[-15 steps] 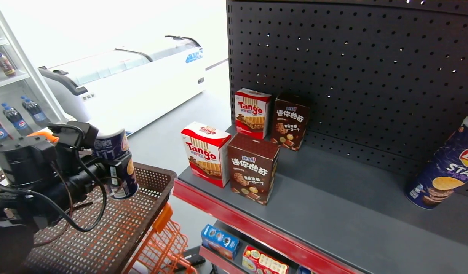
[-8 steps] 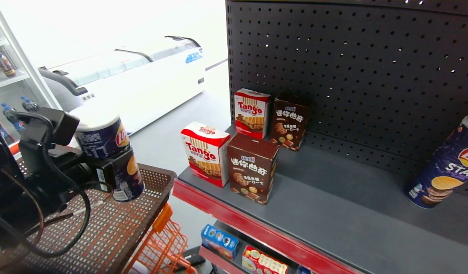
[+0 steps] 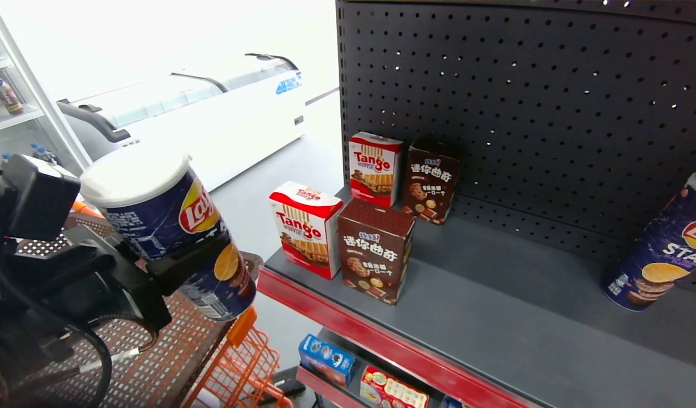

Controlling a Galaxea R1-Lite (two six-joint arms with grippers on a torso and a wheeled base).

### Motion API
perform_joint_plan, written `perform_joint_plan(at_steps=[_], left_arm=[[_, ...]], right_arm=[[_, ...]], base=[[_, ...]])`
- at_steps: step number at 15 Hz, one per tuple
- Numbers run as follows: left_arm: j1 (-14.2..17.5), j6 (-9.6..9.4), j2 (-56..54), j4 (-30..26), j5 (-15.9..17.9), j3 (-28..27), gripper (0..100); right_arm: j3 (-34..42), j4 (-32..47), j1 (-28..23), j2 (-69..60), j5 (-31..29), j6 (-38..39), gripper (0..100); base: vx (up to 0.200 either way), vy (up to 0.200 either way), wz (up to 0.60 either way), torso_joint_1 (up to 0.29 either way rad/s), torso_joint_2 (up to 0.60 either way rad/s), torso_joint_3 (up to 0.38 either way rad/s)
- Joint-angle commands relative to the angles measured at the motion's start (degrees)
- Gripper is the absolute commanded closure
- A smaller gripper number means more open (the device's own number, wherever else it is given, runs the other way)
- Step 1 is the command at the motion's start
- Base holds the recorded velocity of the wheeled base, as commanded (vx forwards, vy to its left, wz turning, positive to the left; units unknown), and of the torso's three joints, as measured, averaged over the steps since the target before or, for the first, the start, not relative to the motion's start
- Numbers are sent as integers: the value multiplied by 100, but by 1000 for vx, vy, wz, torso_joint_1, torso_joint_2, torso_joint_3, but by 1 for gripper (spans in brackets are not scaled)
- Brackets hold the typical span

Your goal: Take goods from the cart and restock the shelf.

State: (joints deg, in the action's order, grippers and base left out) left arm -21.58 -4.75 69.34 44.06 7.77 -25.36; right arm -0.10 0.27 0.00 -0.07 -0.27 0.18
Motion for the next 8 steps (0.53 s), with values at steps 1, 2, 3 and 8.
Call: perform_joint_plan(at_steps=[1,2,3,8], left_arm=[[-242,-8,-298,-11,6,127,100],[-356,18,-439,-55,14,154,100],[-382,36,-456,-108,32,145,100],[-1156,71,-536,-451,67,83,100]], right_arm=[[1,0,9,7,0,-1,0],[1,0,9,7,0,-1,0],[1,0,0,7,0,-1,0],[1,0,0,7,0,-1,0]], base=[[0,0,0,0,0,0],[0,0,0,0,0,0],[0,0,0,0,0,0],[0,0,0,0,0,0]])
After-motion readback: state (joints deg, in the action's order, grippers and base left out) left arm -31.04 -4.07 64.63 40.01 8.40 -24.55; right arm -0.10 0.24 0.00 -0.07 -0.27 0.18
